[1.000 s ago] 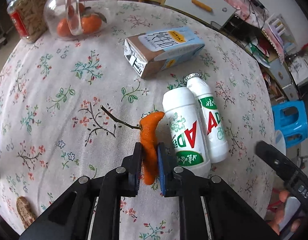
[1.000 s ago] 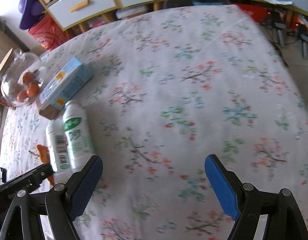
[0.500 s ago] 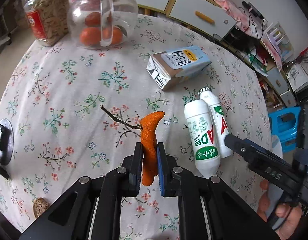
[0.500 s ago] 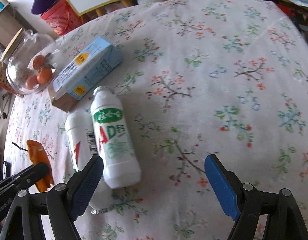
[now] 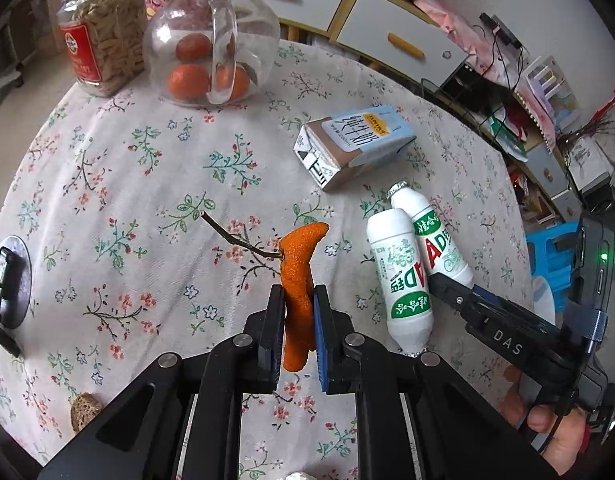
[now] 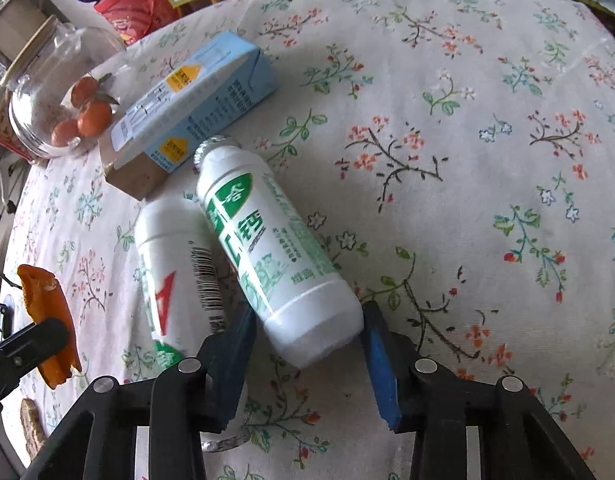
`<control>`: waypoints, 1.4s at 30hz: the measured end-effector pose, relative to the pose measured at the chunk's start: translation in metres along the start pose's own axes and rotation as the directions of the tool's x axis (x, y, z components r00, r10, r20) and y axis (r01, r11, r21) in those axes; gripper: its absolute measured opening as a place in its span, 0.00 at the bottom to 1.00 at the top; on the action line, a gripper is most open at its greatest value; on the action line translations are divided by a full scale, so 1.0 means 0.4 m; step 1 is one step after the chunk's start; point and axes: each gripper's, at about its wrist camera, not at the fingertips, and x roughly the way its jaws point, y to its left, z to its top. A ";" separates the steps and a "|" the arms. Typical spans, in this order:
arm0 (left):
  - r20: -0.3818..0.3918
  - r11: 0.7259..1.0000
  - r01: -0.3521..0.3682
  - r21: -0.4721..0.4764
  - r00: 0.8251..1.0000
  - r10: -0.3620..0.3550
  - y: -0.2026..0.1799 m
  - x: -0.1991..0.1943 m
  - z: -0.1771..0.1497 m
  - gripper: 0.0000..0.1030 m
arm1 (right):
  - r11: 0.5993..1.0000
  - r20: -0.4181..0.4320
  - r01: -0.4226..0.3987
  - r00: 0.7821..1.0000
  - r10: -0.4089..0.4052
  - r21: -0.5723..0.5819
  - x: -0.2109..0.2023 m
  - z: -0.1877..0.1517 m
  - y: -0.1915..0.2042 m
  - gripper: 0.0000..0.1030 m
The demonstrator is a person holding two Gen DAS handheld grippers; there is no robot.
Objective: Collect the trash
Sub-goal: 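Grasp the white AD milk bottle with the right tool while the left tool holds the peel, then carry the bottle over the wastebasket and open the right tool while the left tool carries the peel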
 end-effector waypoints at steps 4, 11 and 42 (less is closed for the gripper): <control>0.014 1.000 0.010 0.000 1.000 -0.010 -0.012 -0.015 -0.001 0.14 | 1.000 0.022 -0.001 1.000 0.000 0.004 -0.030 -0.001 -0.014 0.43; 0.035 0.999 0.018 0.030 0.999 -0.019 -0.062 -0.026 -0.009 0.14 | 1.000 0.061 0.002 0.998 -0.004 0.030 -0.091 -0.005 -0.063 0.43; -0.010 0.961 0.125 0.247 0.992 -0.127 -0.449 0.035 -0.096 0.14 | 0.966 0.155 0.073 0.981 -0.114 0.246 -0.328 -0.087 -0.452 0.43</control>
